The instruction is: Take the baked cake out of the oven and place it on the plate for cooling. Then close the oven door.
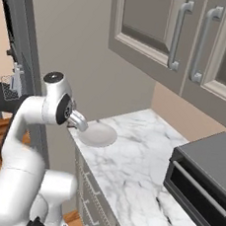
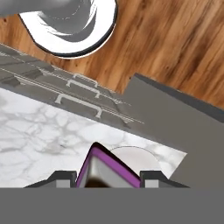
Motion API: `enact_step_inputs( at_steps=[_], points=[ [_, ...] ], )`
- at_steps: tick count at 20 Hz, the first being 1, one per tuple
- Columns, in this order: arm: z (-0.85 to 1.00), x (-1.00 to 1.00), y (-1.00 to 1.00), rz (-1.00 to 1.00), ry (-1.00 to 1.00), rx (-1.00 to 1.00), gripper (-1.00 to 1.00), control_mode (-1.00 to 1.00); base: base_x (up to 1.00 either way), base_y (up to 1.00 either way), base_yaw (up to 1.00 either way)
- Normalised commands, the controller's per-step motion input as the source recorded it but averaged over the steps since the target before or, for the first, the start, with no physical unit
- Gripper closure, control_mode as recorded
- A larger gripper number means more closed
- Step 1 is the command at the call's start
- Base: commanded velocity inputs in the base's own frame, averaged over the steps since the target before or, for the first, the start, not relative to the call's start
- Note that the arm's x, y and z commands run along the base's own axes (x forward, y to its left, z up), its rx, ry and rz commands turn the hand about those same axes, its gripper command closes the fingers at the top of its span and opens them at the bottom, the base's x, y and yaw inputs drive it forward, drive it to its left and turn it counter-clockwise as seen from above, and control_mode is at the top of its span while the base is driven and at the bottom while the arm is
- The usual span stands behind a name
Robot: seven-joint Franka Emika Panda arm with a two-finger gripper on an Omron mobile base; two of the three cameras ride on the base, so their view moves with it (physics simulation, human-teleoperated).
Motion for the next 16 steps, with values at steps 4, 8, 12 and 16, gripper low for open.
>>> enact_step_inputs(
  at_steps=[4,8,12,16],
  points=[
    [-0.51,0.59,0.00,0.00,0.04,0.00,1.00,-1.00,0.00,0.00,0.00],
    [-0.71,0.47,-0.16,0.00,0.00,0.00,1.00,-1.00,0.00,0.00,0.00],
    [-0.80,0.32,-0.28,0.00,0.00,0.00,1.00,-1.00,0.00,0.00,0.00],
    [-0.61,0.33,-0.20,0.00,0.00,0.00,1.00,-1.00,0.00,0.00,0.00]
  ],
)
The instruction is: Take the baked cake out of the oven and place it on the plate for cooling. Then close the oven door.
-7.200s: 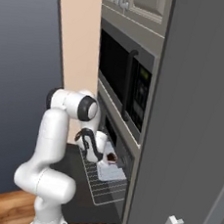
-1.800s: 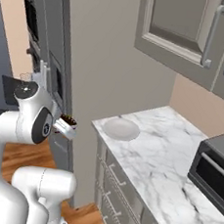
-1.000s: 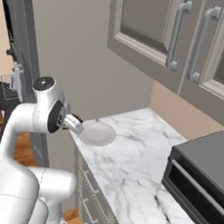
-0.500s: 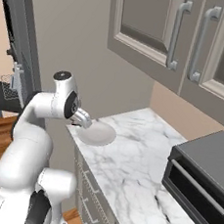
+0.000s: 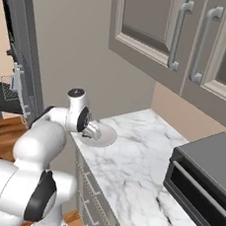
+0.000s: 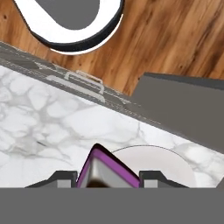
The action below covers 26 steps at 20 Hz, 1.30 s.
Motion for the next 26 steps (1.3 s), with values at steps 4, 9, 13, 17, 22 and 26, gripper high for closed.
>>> enact_step_inputs(
  at_steps=[4,9,13,17,22,26],
  points=[
    [-0.42,0.43,-0.01,0.00,0.00,0.00,1.00,-1.00,0.00,0.00,0.00],
    [-0.30,0.50,0.00,0.00,0.00,0.00,1.00,-1.00,0.00,0.00,0.00],
    [-0.27,0.52,0.00,0.00,0.01,0.00,1.00,-1.00,0.00,0.00,0.00],
    [-0.17,0.29,0.00,0.00,0.04,0.00,1.00,-1.00,0.00,0.00,0.00],
    [-0.09,0.20,0.01,0.00,0.01,0.00,-1.00,-1.00,0.00,0.00,0.00],
    [0.00,0.06,0.01,0.00,0.00,0.00,-1.00,-1.00,0.00,0.00,0.00]
  ],
)
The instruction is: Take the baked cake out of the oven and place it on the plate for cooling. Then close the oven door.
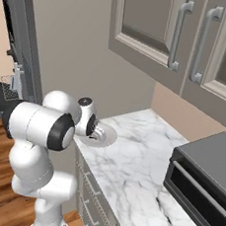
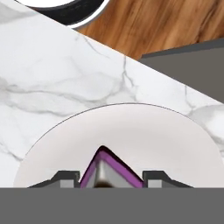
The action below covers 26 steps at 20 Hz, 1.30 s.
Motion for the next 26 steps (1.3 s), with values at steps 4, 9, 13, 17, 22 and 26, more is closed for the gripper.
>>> enact_step_inputs(
  at_steps=[4,9,13,17,22,26],
  points=[
    [0.00,0.00,0.00,0.00,0.00,0.00,-1.00,-1.00,0.00,0.00,0.00],
    [0.41,-0.30,-0.04,0.00,-0.09,0.01,-1.00,-1.00,0.00,0.00,0.00],
    [1.00,-0.98,-0.28,0.00,-0.31,0.05,-1.00,-1.00,0.00,0.00,0.00],
    [1.00,-1.00,-0.13,0.00,-0.25,0.08,-1.00,-1.00,0.00,0.00,0.00],
    [1.00,-0.96,0.13,0.00,-0.05,0.03,-1.00,-1.00,0.00,0.00,0.00],
    [1.00,-0.71,0.28,0.00,0.00,0.00,-1.00,-1.00,0.00,0.00,0.00]
  ],
)
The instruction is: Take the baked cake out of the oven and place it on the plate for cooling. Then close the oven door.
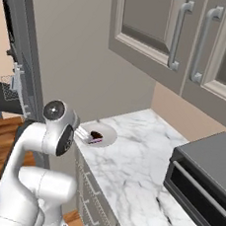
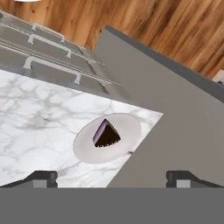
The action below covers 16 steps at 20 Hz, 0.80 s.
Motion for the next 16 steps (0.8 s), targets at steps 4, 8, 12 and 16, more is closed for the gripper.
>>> enact_step_inputs(
  at_steps=[4,8,12,16],
  points=[
    [1.00,-0.39,0.56,-0.04,0.07,0.00,-1.00,-1.00,0.00,0.00,0.00],
    [1.00,-0.11,0.55,-0.09,0.12,0.00,-1.00,-1.00,0.00,0.00,0.00],
    [0.74,-0.01,0.40,-0.39,0.10,0.00,-1.00,-1.00,0.00,0.00,0.00],
    [0.39,0.00,0.34,-0.69,0.00,0.00,-1.00,-1.00,0.00,0.00,0.00]
  ],
)
